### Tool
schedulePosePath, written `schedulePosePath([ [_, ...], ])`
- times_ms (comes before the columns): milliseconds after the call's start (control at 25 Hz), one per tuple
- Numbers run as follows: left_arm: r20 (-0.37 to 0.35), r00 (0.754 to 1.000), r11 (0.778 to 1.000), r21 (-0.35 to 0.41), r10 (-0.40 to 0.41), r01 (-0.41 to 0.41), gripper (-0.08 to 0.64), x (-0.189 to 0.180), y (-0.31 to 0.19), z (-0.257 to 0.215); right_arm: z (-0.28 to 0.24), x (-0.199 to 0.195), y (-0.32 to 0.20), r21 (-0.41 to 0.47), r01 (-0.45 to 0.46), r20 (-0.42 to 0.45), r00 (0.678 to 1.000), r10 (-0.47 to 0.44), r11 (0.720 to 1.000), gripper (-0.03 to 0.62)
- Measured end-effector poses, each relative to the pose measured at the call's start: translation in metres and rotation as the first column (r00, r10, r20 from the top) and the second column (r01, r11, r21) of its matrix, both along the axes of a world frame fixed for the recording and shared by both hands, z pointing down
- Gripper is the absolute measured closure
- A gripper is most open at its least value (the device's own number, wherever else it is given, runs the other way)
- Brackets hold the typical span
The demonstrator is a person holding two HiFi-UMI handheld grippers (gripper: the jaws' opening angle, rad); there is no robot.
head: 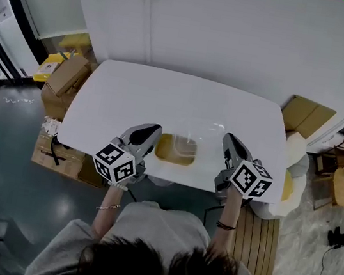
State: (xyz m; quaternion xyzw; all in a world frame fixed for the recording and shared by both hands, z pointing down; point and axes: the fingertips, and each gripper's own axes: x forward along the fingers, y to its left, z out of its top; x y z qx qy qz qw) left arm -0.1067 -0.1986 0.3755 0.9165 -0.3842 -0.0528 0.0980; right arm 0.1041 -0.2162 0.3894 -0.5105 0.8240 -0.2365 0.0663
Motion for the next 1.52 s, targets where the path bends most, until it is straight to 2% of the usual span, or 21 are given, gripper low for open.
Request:
schedulePosePath([
  [240, -0.003, 1.000, 1.000, 0.021, -0.017, 0.017, 0.565, 0.000, 0.003, -0.003, -0.005, 0.001, 0.003, 0.024, 0.017, -0.008, 1.000, -0.017, 1.000, 0.562],
  [640, -0.003, 1.000, 1.000, 0.004, -0.029, 0.029, 0.565, 0.002, 0.010, 0.004, -0.009, -0.001, 0.008, 0.038, 0.037, -0.030, 0.999, -0.036, 0.999, 0.563],
  [1320, 0.005, 1.000, 1.000, -0.010, -0.022, 0.022, 0.565, 0.007, 0.012, 0.008, -0.002, 0.001, 0.013, 0.012, 0.043, -0.014, 0.999, -0.043, 0.999, 0.563],
  [1520, -0.005, 1.000, 1.000, -0.013, -0.023, 0.023, 0.565, 0.008, 0.012, 0.009, -0.006, 0.002, 0.014, 0.036, 0.043, -0.030, 0.999, -0.042, 0.998, 0.563],
])
